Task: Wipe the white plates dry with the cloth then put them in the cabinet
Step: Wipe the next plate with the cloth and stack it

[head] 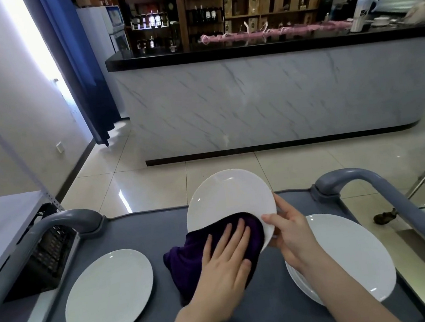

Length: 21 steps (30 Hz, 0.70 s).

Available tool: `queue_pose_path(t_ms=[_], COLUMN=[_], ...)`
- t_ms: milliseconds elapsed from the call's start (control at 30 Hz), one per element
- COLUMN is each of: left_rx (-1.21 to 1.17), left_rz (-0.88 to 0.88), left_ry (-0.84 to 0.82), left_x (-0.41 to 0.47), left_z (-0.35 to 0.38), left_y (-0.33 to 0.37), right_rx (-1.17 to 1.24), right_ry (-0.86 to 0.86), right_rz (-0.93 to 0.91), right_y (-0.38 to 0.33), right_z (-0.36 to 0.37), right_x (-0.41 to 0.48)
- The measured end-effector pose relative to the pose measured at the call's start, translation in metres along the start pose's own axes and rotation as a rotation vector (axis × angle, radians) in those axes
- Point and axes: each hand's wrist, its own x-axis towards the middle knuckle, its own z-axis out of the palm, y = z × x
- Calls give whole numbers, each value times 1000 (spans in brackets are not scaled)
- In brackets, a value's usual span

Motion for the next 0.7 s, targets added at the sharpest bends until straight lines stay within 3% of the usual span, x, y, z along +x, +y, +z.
queue_pose_path(t_ms=[267, 400, 500, 633, 700], left_rx=[-10, 12, -72, -367, -459], left_rz=[-83, -23, -13, -33, -41], left_ry=[89, 198, 198, 146, 206], left_x=[57, 62, 62, 55, 52], left_z=[-28, -38, -47, -57, -60], left_y=[-27, -40, -47, -52, -49], right_rx=[-192, -377, -649, -1193, -1253], right_ry=[-206, -254, -262, -303, -255], right_rz=[39, -90, -281, -417, -443], right_y=[13, 10, -7, -28, -35], right_z=[7, 2, 1, 1, -2], right_x=[-24, -28, -27, -16, -8])
